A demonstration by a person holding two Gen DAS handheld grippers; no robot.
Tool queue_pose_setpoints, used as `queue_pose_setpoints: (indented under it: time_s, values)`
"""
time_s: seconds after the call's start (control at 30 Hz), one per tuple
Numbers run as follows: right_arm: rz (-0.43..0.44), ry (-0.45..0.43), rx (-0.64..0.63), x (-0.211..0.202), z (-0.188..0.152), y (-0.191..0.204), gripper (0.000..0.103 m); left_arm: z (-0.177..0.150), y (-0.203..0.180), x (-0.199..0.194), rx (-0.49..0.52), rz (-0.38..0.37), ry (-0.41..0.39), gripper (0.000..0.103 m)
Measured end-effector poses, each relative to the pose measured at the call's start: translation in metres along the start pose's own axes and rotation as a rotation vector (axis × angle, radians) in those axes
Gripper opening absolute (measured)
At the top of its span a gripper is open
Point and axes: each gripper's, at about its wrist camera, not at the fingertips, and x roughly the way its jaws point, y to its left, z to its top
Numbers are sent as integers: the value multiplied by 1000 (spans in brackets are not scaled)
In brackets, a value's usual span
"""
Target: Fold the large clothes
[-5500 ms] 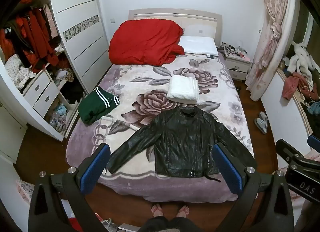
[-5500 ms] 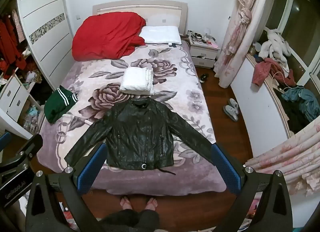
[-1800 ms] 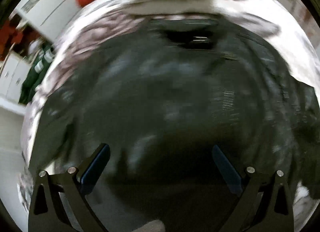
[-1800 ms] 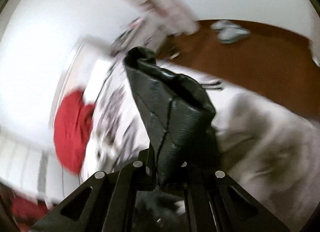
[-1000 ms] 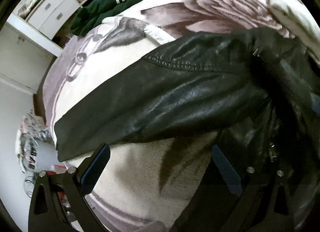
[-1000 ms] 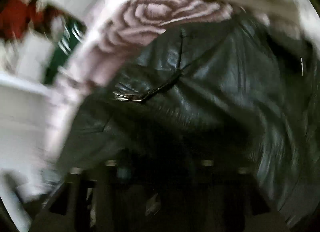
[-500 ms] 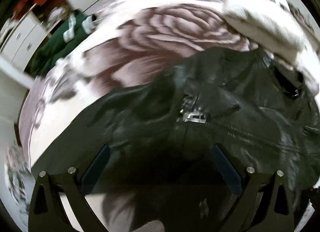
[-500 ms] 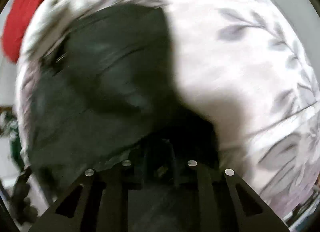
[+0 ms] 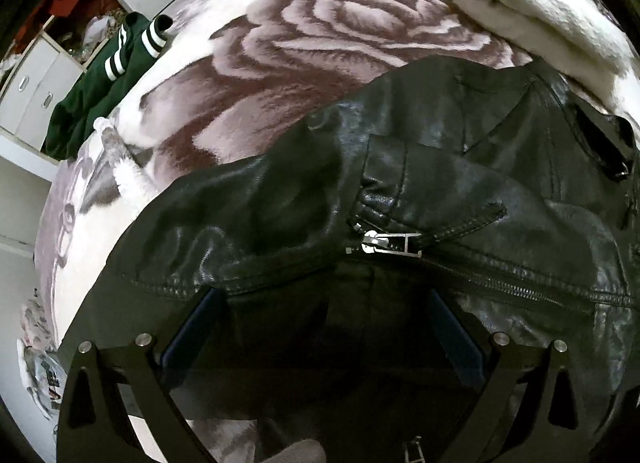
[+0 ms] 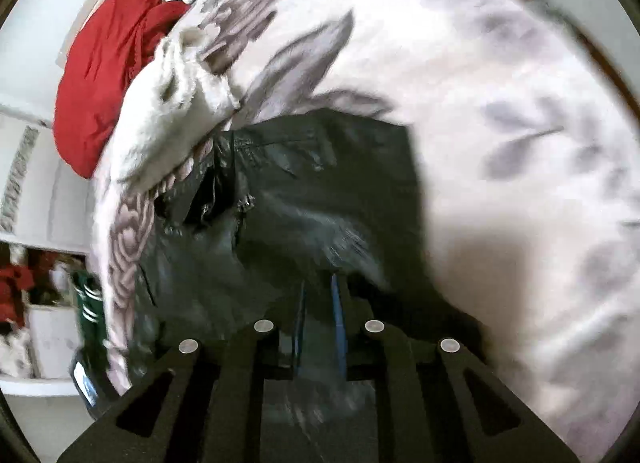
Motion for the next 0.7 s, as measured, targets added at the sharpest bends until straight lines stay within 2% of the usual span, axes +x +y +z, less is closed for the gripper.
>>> queue_pose_setpoints:
  time_s: [0.07,0.1,0.2,0.27,0.3,0.33,0.37,0.4,0.47,0.53,0.6,0.63,0.67,0.7]
  values:
    - [-33,82,34,49,2,-4,6,-1,3,2,-6,-19,2,103]
    - [-47,140,46,77,-3,-6,0,-2,6,1,-7,-20,1,103]
    - [-37,126,73,75,-6,-7,3,-7,21,-12,-35,-37,-12,103]
    - [-2,121,94,48,-7,-7,9,-17,43,-26,-87,-65,-11,103]
    - [22,116,109,35,-11,-7,20,-27,60,-34,-122,-81,-7,103]
    - [43,105,121,23,-16,-5,38,-39,78,-41,-157,-96,1,103]
    - [42,99,122,13,-23,-2,45,-52,96,-46,-192,-92,11,103]
    - [22,101,112,4,-29,3,51,-66,116,-49,-234,-86,30,103]
    - [-19,125,60,-8,-46,15,51,-93,149,-48,-310,-87,72,103]
    - [-39,157,19,-4,-69,32,51,-130,191,-35,-430,-99,133,103]
    - [-23,194,5,12,-89,49,51,-160,224,-15,-569,-121,212,103]
    - [-12,217,0,20,-99,55,51,-177,245,-4,-685,-157,235,103]
    - [-9,239,-16,33,-108,63,51,-189,259,3,-769,-194,237,103]
    - [-19,250,-38,42,-114,73,51,-203,279,13,-898,-253,229,100]
